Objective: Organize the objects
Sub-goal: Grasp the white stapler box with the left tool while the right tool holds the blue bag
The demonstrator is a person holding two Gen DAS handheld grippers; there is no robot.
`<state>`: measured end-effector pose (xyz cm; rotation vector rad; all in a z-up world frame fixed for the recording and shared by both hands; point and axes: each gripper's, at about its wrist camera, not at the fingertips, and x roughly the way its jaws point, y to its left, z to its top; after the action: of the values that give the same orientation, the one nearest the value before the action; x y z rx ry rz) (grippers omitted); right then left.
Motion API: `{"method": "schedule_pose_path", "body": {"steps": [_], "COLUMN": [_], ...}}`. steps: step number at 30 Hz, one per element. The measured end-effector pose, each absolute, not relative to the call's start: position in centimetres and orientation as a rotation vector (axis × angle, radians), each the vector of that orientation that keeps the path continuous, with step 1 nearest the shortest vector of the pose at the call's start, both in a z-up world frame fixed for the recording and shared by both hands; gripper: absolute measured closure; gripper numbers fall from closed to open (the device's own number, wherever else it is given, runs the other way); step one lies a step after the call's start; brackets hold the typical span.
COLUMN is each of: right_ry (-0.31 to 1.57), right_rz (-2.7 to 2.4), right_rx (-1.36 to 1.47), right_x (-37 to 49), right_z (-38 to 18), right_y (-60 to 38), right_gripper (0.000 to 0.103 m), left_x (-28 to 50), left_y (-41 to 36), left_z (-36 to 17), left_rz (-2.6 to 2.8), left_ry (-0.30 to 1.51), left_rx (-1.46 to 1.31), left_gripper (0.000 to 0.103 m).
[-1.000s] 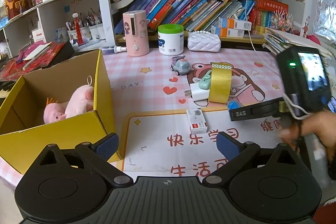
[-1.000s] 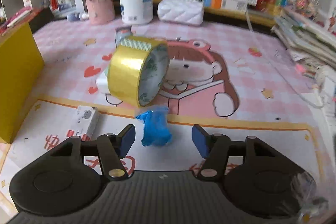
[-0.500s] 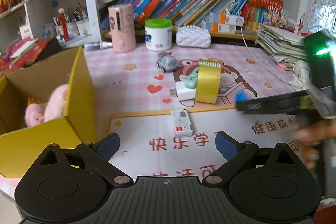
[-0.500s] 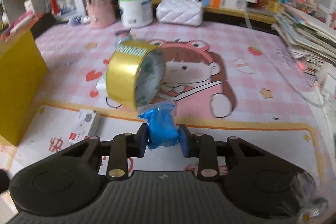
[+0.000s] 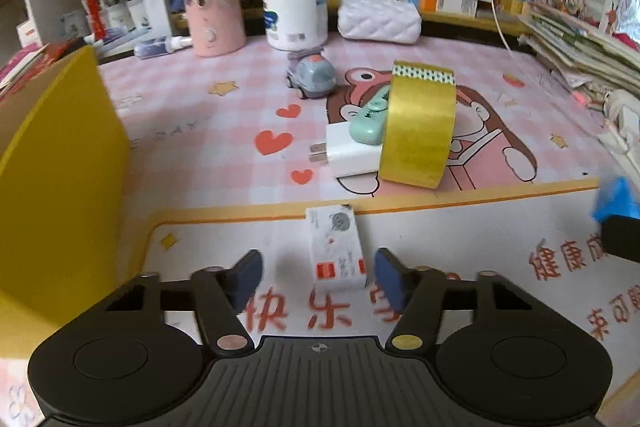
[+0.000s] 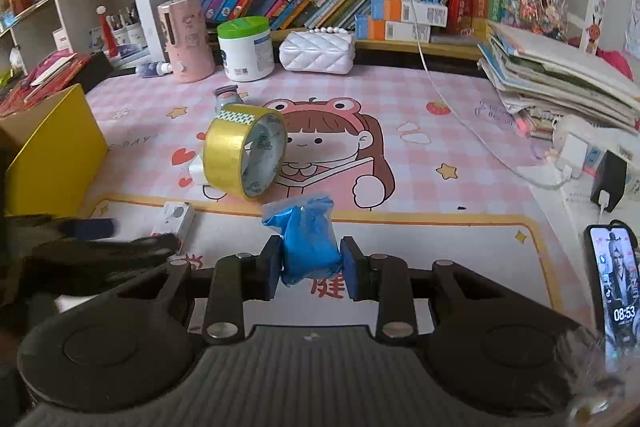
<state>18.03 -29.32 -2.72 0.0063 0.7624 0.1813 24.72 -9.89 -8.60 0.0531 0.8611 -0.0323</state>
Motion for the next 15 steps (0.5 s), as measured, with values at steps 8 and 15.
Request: {"method": "schedule_pose_path", "body": {"steps": [8,15], "right_ry": [0.776,0.779], "right_rz": [0.173,0.145], "right_rx": [-0.012,-0.016], "right_x": [17.0,16.2], "right_z": [-2.9,-2.9], "right_y": [-29.5,-29.0], "right_gripper": [0.074,0.074], "left_x": [25.4,24.5], "left_y": [-10.5,-9.0], "left_z": [-9.5,-7.0], "left_rz": [-0.078,-0.099], "left_ry": [0.837,0.809], "left_rx": [0.078,0.001], "left_gripper": [0.075,0.076]}}
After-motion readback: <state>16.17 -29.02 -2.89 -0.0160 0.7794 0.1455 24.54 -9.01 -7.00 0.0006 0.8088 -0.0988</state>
